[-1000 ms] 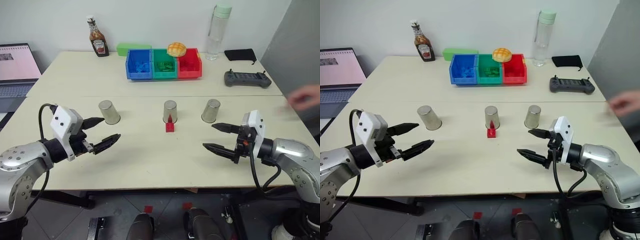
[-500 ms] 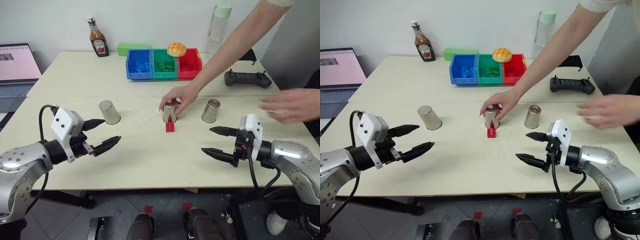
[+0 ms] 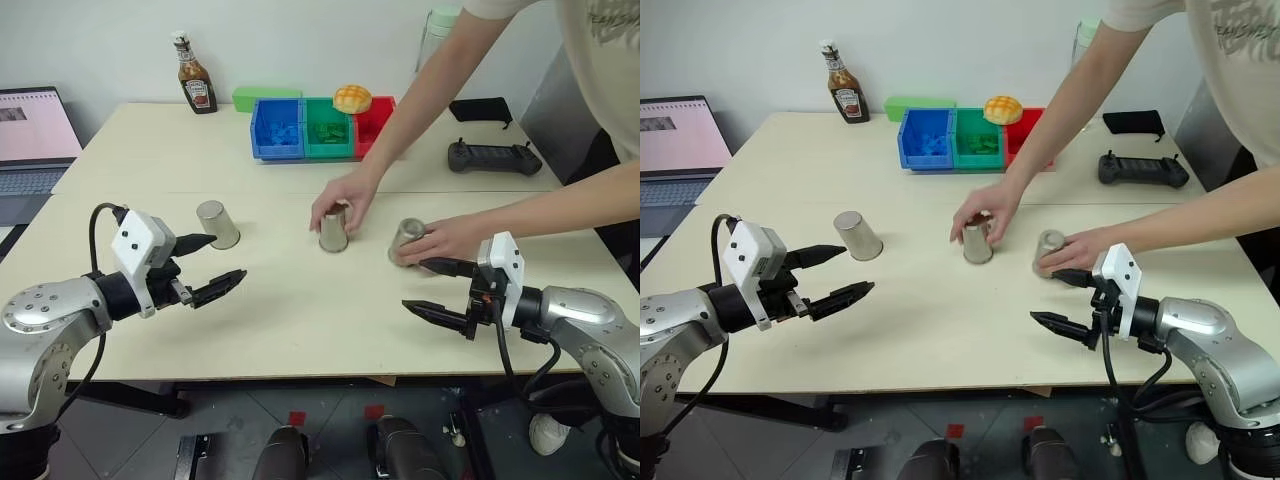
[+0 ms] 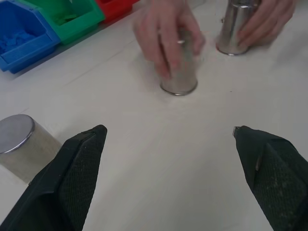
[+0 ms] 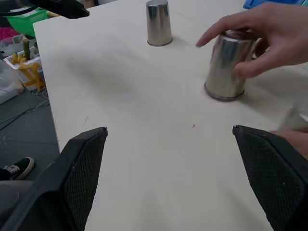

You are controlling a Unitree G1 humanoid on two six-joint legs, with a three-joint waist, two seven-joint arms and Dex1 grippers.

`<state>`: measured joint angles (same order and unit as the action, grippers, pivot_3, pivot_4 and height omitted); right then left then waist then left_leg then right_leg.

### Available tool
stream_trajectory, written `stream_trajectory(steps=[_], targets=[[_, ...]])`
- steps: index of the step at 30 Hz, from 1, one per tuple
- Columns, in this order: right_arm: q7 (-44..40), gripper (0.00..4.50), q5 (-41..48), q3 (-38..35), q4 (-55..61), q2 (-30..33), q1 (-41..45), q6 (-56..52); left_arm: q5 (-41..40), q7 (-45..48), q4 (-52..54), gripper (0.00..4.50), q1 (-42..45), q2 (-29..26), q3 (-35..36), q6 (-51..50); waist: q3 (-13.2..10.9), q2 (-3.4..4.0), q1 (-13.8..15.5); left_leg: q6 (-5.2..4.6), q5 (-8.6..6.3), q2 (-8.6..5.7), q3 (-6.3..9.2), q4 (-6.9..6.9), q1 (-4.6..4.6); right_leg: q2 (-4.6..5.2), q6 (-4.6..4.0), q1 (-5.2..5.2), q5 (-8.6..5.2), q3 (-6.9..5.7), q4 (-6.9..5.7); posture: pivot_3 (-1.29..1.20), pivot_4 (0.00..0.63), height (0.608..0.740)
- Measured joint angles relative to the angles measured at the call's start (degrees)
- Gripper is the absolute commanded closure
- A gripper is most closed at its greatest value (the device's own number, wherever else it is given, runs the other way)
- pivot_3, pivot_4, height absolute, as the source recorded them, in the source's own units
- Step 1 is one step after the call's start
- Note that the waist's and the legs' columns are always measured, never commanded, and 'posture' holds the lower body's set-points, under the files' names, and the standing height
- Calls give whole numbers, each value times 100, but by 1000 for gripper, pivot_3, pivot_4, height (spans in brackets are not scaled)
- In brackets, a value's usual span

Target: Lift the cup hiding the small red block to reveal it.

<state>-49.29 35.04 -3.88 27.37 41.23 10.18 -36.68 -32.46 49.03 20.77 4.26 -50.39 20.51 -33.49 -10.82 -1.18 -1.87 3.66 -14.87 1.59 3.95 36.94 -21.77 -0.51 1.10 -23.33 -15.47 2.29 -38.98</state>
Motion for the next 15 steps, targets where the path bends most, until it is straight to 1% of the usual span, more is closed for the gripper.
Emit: stream_trajectory(steps=[15], targets=[[81, 64, -23, 12, -5, -18, -1, 133, 86, 61, -40, 0, 22, -3, -2, 28, 0, 0, 0, 0, 0, 0, -1, 0, 0, 0, 0, 0, 0, 1, 0, 0, 150, 740]])
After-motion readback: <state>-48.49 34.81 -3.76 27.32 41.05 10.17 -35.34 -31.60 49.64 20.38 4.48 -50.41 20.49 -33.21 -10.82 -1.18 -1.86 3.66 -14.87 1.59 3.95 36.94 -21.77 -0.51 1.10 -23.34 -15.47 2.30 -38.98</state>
